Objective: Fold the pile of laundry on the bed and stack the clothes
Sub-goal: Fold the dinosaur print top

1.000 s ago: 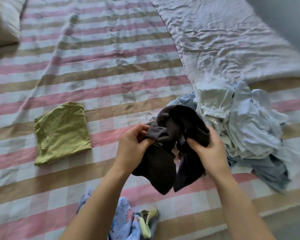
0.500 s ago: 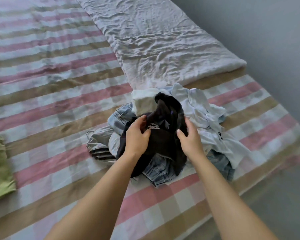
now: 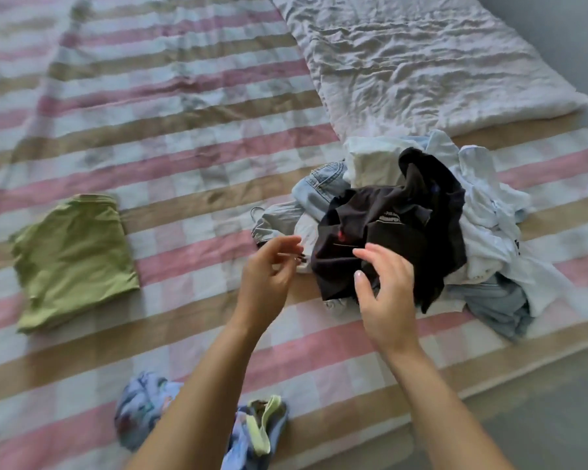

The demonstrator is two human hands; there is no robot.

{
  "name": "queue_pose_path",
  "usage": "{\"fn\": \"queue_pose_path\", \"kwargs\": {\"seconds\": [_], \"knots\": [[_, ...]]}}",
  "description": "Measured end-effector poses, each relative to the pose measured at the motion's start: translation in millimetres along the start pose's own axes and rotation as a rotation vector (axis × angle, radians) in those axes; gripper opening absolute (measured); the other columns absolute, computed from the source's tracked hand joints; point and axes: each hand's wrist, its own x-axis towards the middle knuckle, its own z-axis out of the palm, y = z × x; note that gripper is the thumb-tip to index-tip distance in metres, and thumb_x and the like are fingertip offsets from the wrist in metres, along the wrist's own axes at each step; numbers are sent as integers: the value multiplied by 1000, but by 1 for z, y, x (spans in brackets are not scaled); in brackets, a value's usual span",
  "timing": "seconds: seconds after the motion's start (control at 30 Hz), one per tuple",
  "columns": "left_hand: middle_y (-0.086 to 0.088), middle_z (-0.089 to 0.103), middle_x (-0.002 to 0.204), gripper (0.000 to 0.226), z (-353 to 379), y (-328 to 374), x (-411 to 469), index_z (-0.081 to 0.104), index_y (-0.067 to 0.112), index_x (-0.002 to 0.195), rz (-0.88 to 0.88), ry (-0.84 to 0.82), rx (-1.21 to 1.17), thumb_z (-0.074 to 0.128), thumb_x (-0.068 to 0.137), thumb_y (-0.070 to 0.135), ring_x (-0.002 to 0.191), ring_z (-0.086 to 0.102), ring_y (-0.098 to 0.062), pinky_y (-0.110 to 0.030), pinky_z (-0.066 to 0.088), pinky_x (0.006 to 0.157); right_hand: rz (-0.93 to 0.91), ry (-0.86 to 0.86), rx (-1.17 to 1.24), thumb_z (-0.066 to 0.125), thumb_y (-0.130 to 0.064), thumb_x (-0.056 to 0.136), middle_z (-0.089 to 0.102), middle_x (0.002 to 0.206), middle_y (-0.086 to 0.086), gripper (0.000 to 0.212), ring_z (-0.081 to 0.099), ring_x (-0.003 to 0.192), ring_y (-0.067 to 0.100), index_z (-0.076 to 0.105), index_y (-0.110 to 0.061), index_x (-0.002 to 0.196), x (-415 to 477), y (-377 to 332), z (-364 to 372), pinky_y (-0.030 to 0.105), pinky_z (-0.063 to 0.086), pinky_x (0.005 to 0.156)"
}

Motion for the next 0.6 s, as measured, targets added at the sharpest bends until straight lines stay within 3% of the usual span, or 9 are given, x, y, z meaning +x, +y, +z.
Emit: {"fn": "queue_pose_path", "kwargs": {"seconds": [0.17, 0.27, 0.33, 0.43, 0.5, 0.6], "knots": [[8, 66, 86, 32, -88, -49, -69, 61, 18, 97, -118, 122, 72, 50, 85, -10, 78, 64, -8, -14, 49, 70, -11, -465, 59, 56, -3, 85, 62, 107, -1, 25, 50, 107, 16, 67, -15, 104, -85, -38, 73, 10, 29, 91], [10, 67, 86, 31, -124, -85, -115, 63, 19, 97, -217, 160, 122, 51, 86, -7, 83, 65, -10, -17, 50, 71, -46, -700, 22, 64, -17, 84, 60, 110, -3, 23, 47, 109, 15, 65, -16, 107, -126, -45, 102, 19, 33, 96], [8, 67, 87, 29, -140, -107, -144, 64, 18, 96, -263, 214, 173, 52, 85, -7, 86, 64, -11, -19, 49, 75, -128, -898, -18, 73, -38, 74, 52, 121, -5, 43, 38, 118, 12, 62, -22, 112, -150, -45, 112, 26, 31, 103], [6, 60, 90, 27, -155, -135, -180, 67, 11, 94, -278, 337, 307, 56, 81, -9, 93, 59, -20, -28, 45, 80, -282, -1154, -186, 76, -54, 59, 20, 145, -10, 79, 9, 135, 6, 44, -34, 128, -184, -40, 125, 28, 7, 112], [3, 55, 96, 24, -157, -149, -194, 68, 9, 96, -315, 358, 331, 61, 80, -7, 101, 53, -26, -29, 40, 86, -325, -1191, -285, 74, -51, 58, 3, 150, -12, 85, -4, 139, 8, 34, -39, 132, -198, -33, 131, 35, -3, 115], [-3, 47, 120, 30, -156, -162, -203, 65, 13, 107, -434, 285, 245, 66, 79, 1, 119, 43, -24, -37, 39, 100, -310, -1076, -381, 69, -37, 70, 8, 152, -7, 66, 5, 140, 14, 40, -35, 129, -205, -27, 141, 34, 8, 115]]}}
